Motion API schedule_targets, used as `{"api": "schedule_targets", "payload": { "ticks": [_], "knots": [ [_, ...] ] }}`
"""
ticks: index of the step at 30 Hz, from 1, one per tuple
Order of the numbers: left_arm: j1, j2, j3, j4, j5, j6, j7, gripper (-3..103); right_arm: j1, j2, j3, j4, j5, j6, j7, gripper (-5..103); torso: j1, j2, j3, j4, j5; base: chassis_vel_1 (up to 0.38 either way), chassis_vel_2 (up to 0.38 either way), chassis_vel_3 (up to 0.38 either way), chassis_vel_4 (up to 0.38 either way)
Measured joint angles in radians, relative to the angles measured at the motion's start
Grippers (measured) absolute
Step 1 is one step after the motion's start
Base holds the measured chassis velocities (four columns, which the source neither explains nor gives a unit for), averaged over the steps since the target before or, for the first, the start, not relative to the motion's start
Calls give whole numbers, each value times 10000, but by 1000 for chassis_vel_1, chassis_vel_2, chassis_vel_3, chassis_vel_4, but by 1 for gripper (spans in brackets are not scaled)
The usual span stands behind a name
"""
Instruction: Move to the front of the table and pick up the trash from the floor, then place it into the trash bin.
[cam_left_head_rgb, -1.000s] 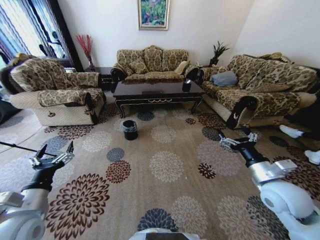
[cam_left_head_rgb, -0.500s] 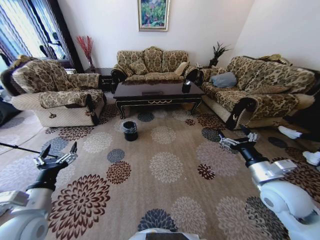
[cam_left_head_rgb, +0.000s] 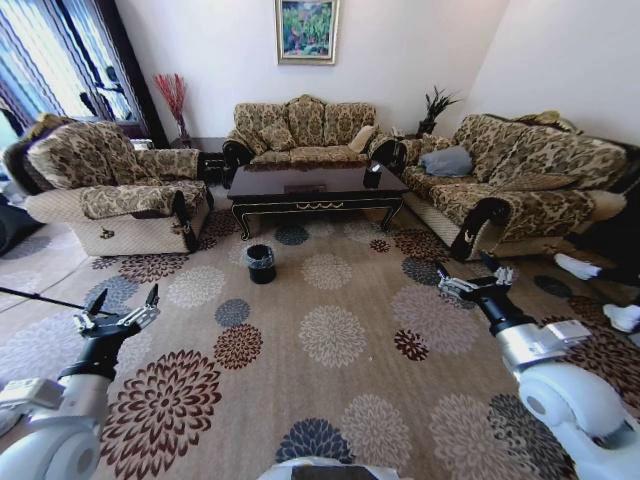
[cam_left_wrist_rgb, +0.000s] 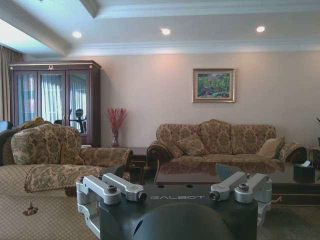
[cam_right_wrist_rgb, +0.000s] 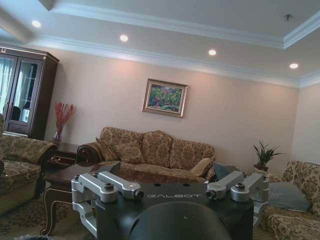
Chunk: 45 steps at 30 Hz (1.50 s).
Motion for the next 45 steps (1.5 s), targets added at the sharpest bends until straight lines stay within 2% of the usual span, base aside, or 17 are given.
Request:
{"api": "schedule_targets", "payload": {
  "ticks": [7,10,17,45],
  "knots": [
    [-64,-12,136,10,193,37,-86,100,-76,14,-125,114,525,-38,790,100,111,241,135,-1,0,0,0,0,0],
    [-77,-41,169,41,294,78,-154,100,-117,1,-204,23,330,930,920,100,115,252,141,0,-1,0,0,0,0],
    [-23,-103,196,41,407,100,-190,100,-121,-53,-130,1,225,1427,916,100,105,223,127,0,0,0,0,0,0],
    [68,-108,132,-61,382,120,-159,100,-124,-64,-186,114,279,1273,863,100,62,131,74,0,0,0,0,0,0]
  ]
}}
